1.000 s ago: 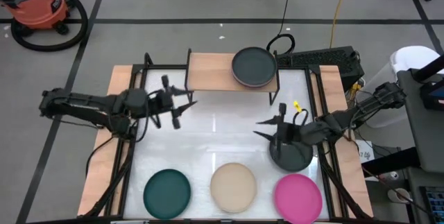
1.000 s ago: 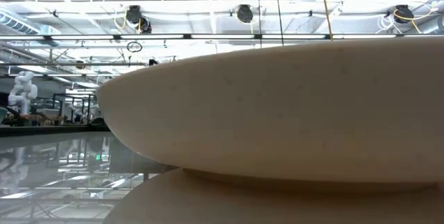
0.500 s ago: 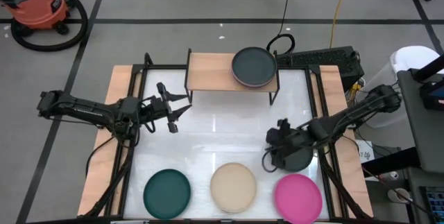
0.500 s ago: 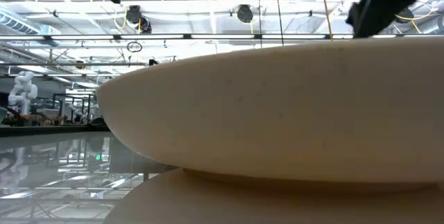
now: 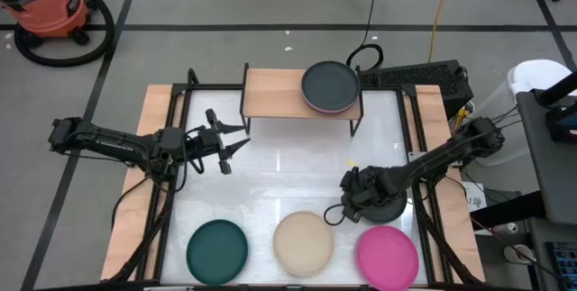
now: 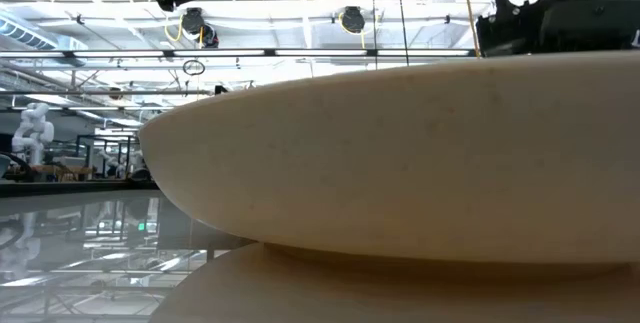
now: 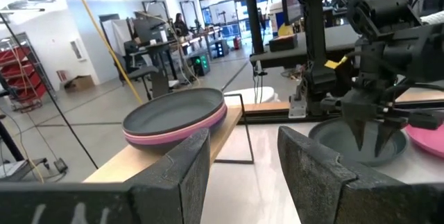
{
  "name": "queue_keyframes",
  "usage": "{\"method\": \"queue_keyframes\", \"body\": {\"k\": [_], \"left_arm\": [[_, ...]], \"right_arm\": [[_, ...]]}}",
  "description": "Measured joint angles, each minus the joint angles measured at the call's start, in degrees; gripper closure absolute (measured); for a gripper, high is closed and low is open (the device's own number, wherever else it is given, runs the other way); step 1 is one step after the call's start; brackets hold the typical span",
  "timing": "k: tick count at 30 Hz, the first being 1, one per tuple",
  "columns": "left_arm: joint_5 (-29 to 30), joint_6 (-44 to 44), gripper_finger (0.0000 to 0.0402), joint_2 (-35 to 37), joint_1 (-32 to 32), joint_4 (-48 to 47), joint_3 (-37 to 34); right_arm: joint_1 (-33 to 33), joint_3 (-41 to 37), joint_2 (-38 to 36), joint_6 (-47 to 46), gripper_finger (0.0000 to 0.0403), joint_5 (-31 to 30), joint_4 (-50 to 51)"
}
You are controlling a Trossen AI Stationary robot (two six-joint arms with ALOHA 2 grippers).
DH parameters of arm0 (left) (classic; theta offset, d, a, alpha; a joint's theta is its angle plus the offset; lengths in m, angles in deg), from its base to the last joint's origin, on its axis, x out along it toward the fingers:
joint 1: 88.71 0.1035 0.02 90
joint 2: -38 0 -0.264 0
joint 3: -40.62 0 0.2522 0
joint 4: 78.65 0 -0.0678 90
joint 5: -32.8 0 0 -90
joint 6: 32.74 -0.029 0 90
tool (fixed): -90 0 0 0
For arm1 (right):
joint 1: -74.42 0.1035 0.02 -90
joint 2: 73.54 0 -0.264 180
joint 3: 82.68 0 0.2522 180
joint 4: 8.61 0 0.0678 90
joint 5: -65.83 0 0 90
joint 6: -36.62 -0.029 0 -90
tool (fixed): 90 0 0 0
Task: Place and stack plates onto a shelf
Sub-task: Put the black plate on the shelf
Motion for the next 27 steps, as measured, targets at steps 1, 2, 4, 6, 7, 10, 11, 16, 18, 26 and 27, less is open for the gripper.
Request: {"method": "queue_keyframes", "body": {"k": [1, 2, 4, 6, 7, 10, 11, 16, 18, 26, 27], "left_arm": [[0.0, 0.0, 0.0227, 0.0, 0.0, 0.0, 0.0], [0.0, 0.0, 0.0227, 0.0, 0.0, 0.0, 0.0], [0.0, 0.1, 0.0227, 0.0, 0.0, -0.1, 0.0], [0.0, 0.4, 0.0227, 0.0, 0.0, -0.1, 0.0], [0.0, 0.5, 0.0227, 0.0, 0.0, -0.1, 0.0], [0.0, 0.5, 0.0227, 0.0, 0.0, -0.2, 0.0], [0.0, 0.5, 0.0227, 0.0, 0.0, -0.4, 0.1], [0.0, 0.9, 0.0227, 0.0, 0.0, -1.4, 0.1], [0.0, 0.9, 0.0227, 0.0, 0.0, -1.7, 0.1], [0.0, 1.2, 0.0227, 0.0, 0.0, -1.7, 0.1], [0.0, 1.3, 0.0227, 0.0, 0.0, -1.7, 0.1]], "right_arm": [[0.0, 0.0, 0.3, -0.1, 0.0282, 0.0, -0.2], [0.0, 0.0, 0.5, -0.1, 0.0282, 0.0, -0.6], [0.0, 0.0, 1.2, -0.7, 0.0282, 0.0, -1.0], [0.0, 0.0, 2.0, -1.3, 0.0282, 0.0, -0.9], [0.0, 0.0, 2.2, -1.4, 0.0282, 0.0, -0.9], [0.0, -0.1, 3.1, -1.4, 0.0282, -0.1, -0.9], [0.0, -0.3, 3.3, -1.4, 0.0282, -0.1, -1.0], [0.0, -2.4, 3.7, -3.0, 0.0282, 0.3, -1.5], [0.0, -3.4, 3.7, -3.1, 0.0282, 1.0, -1.7], [0.0, -5.1, 3.7, -5.4, 0.0341, 1.9, -1.8], [0.0, -5.1, 3.7, -5.4, 0.0355, 1.9, -1.8]]}}
